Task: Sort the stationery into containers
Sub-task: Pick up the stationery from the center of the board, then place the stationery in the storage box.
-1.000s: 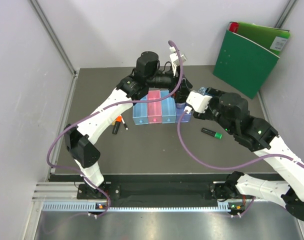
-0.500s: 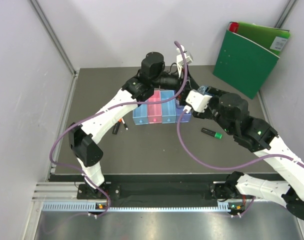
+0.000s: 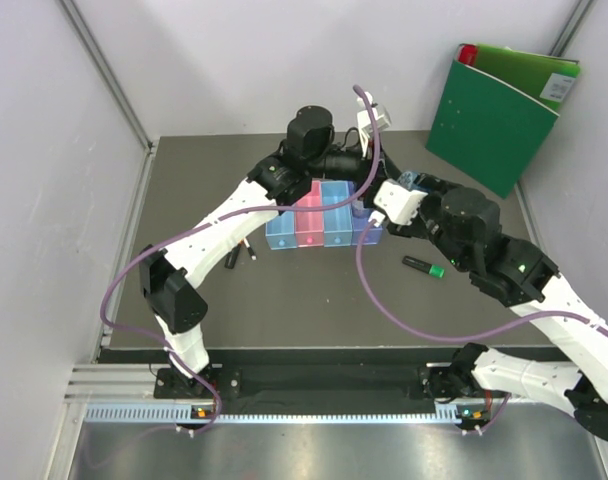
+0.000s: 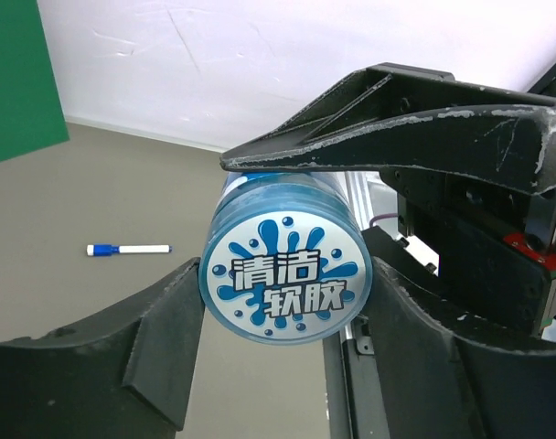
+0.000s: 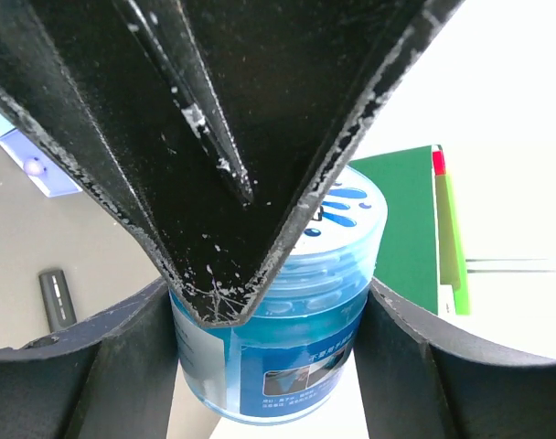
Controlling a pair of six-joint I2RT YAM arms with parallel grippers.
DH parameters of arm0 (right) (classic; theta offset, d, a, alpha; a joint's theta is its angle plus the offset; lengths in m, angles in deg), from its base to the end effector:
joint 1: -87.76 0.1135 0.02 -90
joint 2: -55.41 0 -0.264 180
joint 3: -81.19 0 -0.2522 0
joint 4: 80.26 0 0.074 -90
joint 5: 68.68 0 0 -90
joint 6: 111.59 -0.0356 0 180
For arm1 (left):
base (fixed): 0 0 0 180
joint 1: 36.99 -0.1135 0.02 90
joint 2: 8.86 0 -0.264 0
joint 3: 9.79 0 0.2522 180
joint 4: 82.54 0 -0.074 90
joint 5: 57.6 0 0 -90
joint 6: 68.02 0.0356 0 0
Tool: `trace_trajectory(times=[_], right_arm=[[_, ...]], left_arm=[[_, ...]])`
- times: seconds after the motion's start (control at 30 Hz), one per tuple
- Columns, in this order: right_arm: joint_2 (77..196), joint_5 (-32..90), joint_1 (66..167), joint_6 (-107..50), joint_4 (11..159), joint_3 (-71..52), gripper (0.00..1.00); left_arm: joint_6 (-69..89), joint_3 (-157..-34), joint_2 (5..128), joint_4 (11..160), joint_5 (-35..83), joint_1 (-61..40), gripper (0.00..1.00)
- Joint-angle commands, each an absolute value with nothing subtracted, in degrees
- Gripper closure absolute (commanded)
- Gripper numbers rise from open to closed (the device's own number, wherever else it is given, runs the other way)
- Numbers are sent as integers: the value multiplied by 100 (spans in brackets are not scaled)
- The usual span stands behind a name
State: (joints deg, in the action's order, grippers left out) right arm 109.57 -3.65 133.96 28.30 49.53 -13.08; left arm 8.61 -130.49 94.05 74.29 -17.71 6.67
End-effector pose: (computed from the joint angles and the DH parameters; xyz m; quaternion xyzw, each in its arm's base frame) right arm 0.1361 0.1202 0.4256 -0.5055 0.6240 -0.1938 0.5635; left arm 0.2818 -0.3066 0.4388 0.4502 0.5722 -0.5663 0.3863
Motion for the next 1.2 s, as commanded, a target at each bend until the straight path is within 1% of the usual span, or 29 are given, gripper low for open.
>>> trace_trajectory(times=[0.0, 0.03, 0.07, 0.1, 0.13, 0.17, 0.2, 0.23, 0.3, 0.33, 0.37, 0.4, 0.43, 0.6, 0.7, 0.87, 1.03, 1.13, 1.17], right_arm=[[10771, -461, 13478, 2851, 5513, -1332, 83], [10771, -470, 13478, 2842, 5521, -1359, 75], [10762, -461, 13478, 2851, 5522, -1368, 69], [10753, -461, 13478, 2842, 5530, -1402, 62], [10745, -452, 13478, 2851, 5530, -1420, 49], [10745, -452, 13478, 2834, 5548, -1438, 42], [10727, -444, 13478, 2833, 5557, -1482, 36], [10727, -452, 13487, 2833, 5583, -1491, 27], [10709, -470, 13478, 2816, 5609, -1552, 20], [10701, -478, 13478, 2807, 5644, -1561, 13], [10692, -496, 13478, 2781, 5645, -1596, 9], [10692, -496, 13478, 2763, 5653, -1605, 3], [10674, -514, 13478, 2728, 5662, -1614, 0], [10569, -531, 13461, 2544, 5689, -1675, 0], [10464, -444, 13426, 2456, 5461, -1658, 0], [10271, -93, 13294, 2385, 4890, -1561, 0], [10129, 250, 13092, 2350, 4495, -1508, 0], [10086, 277, 13048, 2368, 4441, -1526, 1], [10085, 269, 13022, 2420, 4449, -1552, 0]], left_arm=[[949, -13298, 9433, 7448, -1876, 792, 36], [976, -13297, 9432, 7413, -1850, 801, 38], [976, -13289, 9424, 7404, -1841, 792, 40], [985, -13289, 9415, 7403, -1832, 792, 46], [985, -13280, 9415, 7395, -1814, 792, 59], [993, -13280, 9406, 7386, -1788, 792, 67], [994, -13280, 9397, 7386, -1770, 792, 72], [994, -13280, 9389, 7377, -1761, 792, 79], [1002, -13280, 9388, 7360, -1717, 792, 83], [1011, -13280, 9388, 7351, -1700, 801, 86], [1029, -13280, 9371, 7325, -1665, 792, 90], [1037, -13271, 9371, 7298, -1647, 792, 92], [1064, -13271, 9362, 7272, -1630, 792, 93], [1485, -13192, 9222, 6834, -1315, 775, 97], [1802, -13034, 9055, 6526, -1094, 696, 96], [2512, -12596, 8643, 5990, -382, 485, 96], [2760, -12252, 8369, 5427, -179, -121, 96], [3084, -12190, 8264, 5163, 215, -376, 96], [3372, -12181, 8255, 4971, 547, -411, 96]])
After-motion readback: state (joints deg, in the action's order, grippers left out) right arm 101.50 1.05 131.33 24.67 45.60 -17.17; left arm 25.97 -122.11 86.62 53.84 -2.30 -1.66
